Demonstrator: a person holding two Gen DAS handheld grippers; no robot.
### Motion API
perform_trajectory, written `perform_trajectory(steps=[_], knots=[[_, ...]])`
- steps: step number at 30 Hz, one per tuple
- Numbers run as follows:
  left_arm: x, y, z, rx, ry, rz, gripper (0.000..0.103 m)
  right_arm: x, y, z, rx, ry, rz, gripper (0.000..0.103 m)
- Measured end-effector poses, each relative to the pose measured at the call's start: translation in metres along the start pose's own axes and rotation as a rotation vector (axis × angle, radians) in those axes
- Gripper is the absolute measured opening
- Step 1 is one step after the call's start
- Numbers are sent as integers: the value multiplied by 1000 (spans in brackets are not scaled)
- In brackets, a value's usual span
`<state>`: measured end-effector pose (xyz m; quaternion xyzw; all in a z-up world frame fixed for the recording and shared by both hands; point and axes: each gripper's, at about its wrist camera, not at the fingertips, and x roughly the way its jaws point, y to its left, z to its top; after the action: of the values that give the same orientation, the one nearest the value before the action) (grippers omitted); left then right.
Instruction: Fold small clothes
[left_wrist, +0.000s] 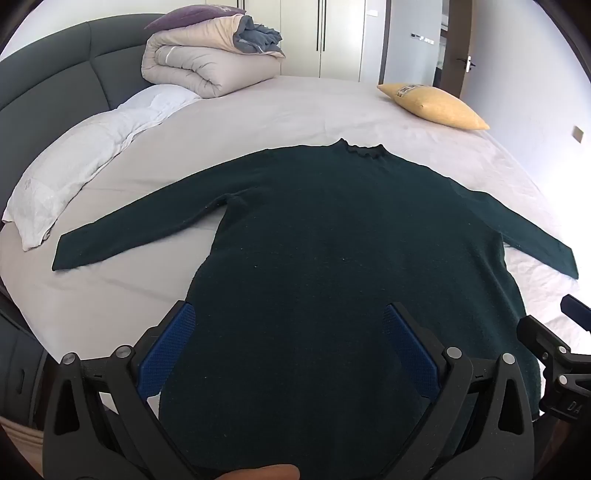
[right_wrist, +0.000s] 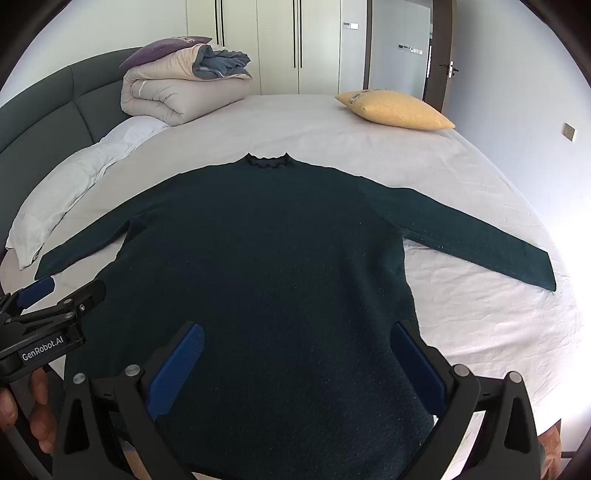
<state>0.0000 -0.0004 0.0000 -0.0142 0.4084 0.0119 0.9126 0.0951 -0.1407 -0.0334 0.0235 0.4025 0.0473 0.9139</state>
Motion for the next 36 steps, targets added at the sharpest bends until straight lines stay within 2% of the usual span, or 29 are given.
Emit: perform_trajectory(steps=[18,36], knots=[[0,11,-2,2,0,-3,103,2,0,-1,0,8,-1,103],[-1,3,0,2,0,-1,103,1,1,-2,1,11,1,103]])
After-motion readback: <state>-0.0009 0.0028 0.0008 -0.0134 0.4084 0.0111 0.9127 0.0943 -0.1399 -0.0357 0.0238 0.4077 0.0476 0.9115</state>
